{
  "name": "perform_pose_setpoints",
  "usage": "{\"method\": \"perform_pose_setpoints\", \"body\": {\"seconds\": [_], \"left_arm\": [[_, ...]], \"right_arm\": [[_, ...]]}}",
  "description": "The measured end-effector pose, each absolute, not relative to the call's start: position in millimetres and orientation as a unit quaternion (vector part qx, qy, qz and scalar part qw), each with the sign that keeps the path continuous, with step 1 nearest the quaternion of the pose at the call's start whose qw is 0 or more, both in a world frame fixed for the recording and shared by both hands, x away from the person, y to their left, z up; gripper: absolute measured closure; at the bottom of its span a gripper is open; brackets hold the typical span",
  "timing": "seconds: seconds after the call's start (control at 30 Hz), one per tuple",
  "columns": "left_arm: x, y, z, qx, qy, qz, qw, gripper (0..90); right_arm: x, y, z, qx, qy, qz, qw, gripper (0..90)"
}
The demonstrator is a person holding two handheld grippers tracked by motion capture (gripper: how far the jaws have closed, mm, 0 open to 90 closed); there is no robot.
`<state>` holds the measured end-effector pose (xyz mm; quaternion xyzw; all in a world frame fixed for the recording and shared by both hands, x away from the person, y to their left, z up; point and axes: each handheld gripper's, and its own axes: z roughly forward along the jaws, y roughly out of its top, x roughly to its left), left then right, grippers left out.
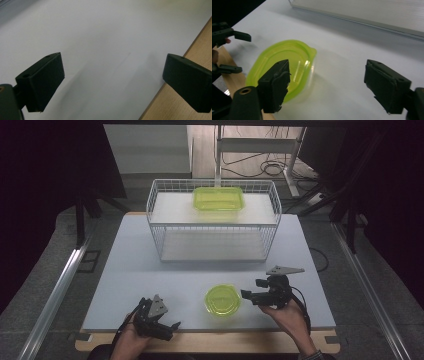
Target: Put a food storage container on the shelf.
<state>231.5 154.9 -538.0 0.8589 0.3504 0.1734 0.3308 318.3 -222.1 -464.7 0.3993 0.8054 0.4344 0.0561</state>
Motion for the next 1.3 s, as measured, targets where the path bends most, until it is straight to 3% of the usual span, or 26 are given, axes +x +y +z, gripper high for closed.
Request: {"method": "perform_pose_setpoints", "body": {"seconds": [0.6, 0.97, 1.3], "left_arm": [[232, 154, -539, 0.861, 0.348, 0.171, 0.328, 3.6], [232, 154, -539, 0.862, 0.347, 0.171, 0.327, 3.5], [232, 154, -539, 0.863, 0.346, 0.171, 0.327, 3.6]], "right_arm": [[341, -200, -474, 0.389, 0.818, 0.423, -0.007, 37.0], [349, -197, -488, 0.399, 0.818, 0.408, -0.066, 56.7], [356, -206, -497, 0.432, 0.779, 0.423, -0.164, 78.9]]}}
